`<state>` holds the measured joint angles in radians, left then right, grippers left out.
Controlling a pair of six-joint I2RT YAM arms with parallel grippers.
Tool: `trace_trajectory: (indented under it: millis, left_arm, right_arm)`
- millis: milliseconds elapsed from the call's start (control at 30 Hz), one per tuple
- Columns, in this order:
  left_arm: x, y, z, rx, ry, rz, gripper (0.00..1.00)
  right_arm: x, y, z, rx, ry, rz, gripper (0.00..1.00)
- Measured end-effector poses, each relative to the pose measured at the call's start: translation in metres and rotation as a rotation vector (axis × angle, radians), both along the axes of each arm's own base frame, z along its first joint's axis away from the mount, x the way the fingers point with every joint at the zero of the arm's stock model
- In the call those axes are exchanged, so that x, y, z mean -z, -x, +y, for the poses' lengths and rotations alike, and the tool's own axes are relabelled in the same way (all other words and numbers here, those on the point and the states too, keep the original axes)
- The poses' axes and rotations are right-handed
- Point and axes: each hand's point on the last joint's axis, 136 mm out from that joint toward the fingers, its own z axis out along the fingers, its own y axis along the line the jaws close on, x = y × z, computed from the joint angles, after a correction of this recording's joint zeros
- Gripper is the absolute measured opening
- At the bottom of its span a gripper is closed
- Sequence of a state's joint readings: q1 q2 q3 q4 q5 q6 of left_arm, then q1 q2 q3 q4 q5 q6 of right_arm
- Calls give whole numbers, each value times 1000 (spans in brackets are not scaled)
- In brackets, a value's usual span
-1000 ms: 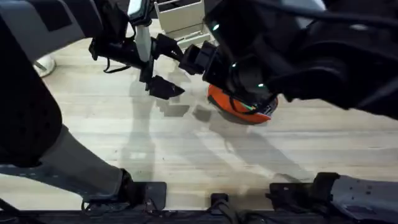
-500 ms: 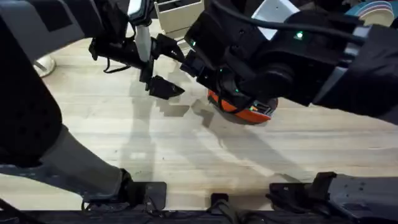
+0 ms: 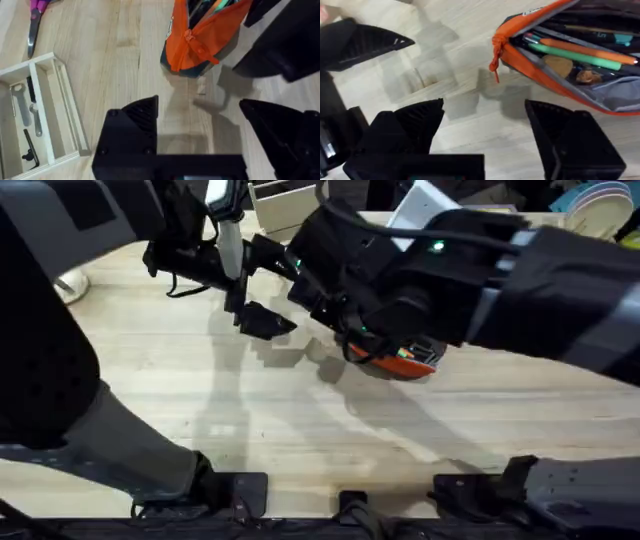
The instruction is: Unzip the bag, pick up the pens from the table one at a time and place them inside, then zip the bag closed.
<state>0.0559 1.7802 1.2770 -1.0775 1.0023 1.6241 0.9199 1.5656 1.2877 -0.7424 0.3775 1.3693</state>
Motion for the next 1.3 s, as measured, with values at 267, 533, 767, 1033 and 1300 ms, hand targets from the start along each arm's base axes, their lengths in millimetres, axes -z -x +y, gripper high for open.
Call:
trace_trajectory:
  millis: [267,533,767,1033,1300]
  left_arm:
    - [0,0,0,0,0,0,993]
    - [0,0,0,0,0,0,993]
    - [0,0,0,0,0,0,993]
    - [0,0,0,0,0,0,993]
    - [0,0,0,0,0,0,993]
  right_arm:
    - [13,-8,3,12,30,-8,997]
    - [23,-18,3,38,62,-31,998]
    - [31,-28,-1,67,85,-45,934]
    - [39,-40,-7,100,103,-53,904]
    - [44,-44,-12,119,112,-49,616]
